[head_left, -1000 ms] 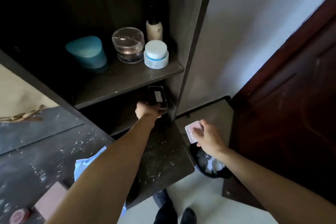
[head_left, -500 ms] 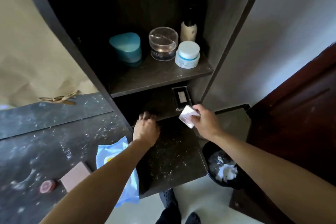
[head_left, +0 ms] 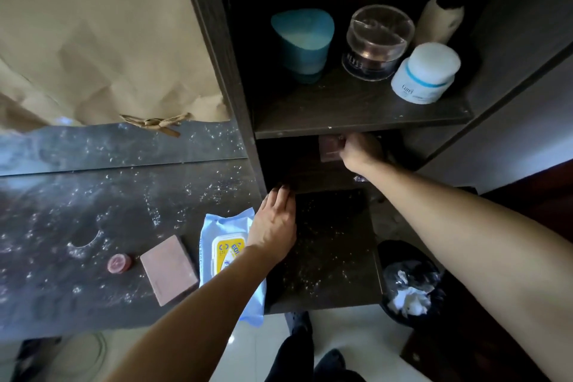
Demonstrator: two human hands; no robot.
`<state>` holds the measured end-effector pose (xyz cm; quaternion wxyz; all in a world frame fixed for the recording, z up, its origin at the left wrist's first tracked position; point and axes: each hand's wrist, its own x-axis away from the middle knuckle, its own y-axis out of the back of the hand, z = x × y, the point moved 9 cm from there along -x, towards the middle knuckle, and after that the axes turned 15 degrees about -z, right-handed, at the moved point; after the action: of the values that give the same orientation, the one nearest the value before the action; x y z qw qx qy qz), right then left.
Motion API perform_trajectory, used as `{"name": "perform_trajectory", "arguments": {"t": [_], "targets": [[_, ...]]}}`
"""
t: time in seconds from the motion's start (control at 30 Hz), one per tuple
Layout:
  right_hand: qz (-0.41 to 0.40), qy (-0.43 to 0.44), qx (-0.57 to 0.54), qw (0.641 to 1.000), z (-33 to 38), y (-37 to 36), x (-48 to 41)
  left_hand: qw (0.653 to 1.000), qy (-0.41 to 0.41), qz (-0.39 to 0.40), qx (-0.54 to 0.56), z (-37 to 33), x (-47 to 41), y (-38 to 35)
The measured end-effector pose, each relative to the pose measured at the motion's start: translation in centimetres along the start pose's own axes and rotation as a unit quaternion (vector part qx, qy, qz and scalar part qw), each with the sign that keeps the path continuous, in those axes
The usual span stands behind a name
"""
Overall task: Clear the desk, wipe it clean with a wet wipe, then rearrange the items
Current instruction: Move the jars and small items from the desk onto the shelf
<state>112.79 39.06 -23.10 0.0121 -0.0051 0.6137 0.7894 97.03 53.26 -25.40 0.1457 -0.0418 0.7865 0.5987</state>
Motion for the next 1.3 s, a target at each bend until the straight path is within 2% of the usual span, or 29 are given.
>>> {"name": "perform_trajectory", "arguments": {"t": [0.13, 0.27, 0.4, 0.53, 0.73, 0.83, 1.03, 1.17, 1.3], "targets": [[-0.021, 0.029, 0.057, 0.998, 0.3, -0.5, -0.6, 1.0, 0.011, 0.013, -0.002, 0.1, 0.3, -0.3], [-0.038, 0.04, 0.064, 0.996, 0.4, 0.2, -0.2, 1.0, 0.013, 0.018, 0.011, 0.0, 0.3, 0.0], [-0.08, 0.055, -0.015, 0.995, 0.5, 2.1, 2.5, 0.999, 0.034, 0.012, 0.034, 0.0, 1.7, 1.5], [-0.094, 0.11, -0.059, 0.988, 1.4, 3.2, 7.5, 0.997, 0.066, -0.024, 0.024, 0.6, 4.8, 4.6], [-0.035, 0.183, -0.106, 0.977, 5.0, 1.9, 15.7, 0.988, 0.15, -0.037, -0.026, 3.9, 12.5, 9.2], [0.008, 0.209, -0.117, 0.971, 7.8, 0.8, 19.2, 0.97, 0.237, -0.034, -0.032, 7.1, 16.4, 11.4], [0.087, 0.273, -0.112, 0.952, 14.9, -1.6, 24.2, 0.933, 0.354, -0.042, -0.044, 14.5, 22.1, 14.5], [0.137, 0.306, -0.079, 0.939, 20.5, -4.7, 25.8, 0.912, 0.407, 0.014, -0.058, 20.9, 24.1, 13.8], [0.152, 0.407, -0.021, 0.9, 27.0, -8.7, 26.4, 0.908, 0.409, 0.075, -0.053, 26.4, 24.0, 11.9]]}}
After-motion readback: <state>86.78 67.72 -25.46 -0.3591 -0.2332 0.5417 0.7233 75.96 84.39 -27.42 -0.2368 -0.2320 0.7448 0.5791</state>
